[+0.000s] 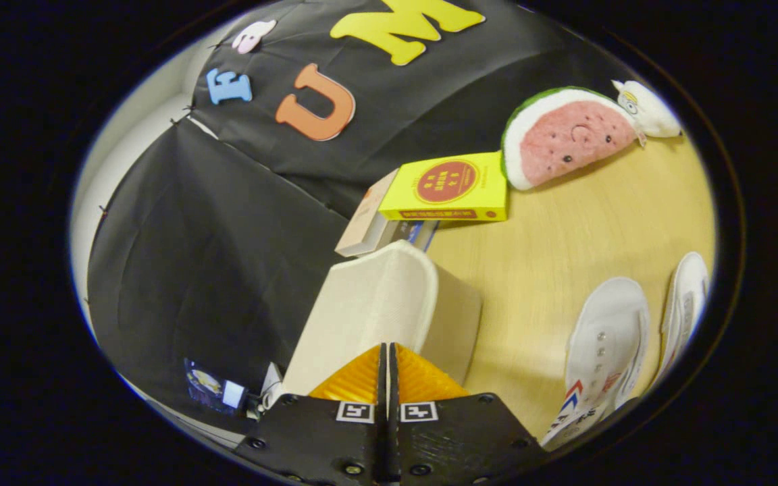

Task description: Open the storage box then place both shoes into the box .Put the left shoe in first, then the right shoe, with the right side of both shoes facing outward in a uniform manner.

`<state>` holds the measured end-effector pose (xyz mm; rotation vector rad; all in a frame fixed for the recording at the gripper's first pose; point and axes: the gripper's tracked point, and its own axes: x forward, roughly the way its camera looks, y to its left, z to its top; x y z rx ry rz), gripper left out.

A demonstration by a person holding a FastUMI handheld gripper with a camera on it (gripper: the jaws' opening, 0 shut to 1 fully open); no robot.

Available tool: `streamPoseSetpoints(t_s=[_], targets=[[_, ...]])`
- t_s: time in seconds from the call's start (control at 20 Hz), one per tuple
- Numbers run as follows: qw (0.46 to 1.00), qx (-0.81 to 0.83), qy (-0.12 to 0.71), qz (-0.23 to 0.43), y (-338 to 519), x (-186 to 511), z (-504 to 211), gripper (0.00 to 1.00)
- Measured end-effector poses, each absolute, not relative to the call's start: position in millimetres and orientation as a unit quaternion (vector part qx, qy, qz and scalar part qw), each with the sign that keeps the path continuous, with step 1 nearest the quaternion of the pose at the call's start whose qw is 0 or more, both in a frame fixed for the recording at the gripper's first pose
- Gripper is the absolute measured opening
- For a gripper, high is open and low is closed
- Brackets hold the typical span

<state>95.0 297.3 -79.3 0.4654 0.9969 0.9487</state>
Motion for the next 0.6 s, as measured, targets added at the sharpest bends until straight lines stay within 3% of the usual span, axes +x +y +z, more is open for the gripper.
streamPoseSetpoints(t_s=[0.15, 0.25, 0.4, 0.45, 0.6], targets=[[0.777, 0.190, 0.426, 0.423, 303.1, 94.5, -68.5, 0.00], [0.768, 0.191, 0.438, 0.427, 308.6, 89.5, -75.3, 0.03], [0.766, 0.207, 0.447, 0.414, 304.2, 96.2, -89.4, 0.25], [0.768, 0.200, 0.450, 0.409, 301.2, 99.5, -95.9, 0.53], [0.763, 0.210, 0.452, 0.412, 300.0, 103.9, -103.0, 0.83]])
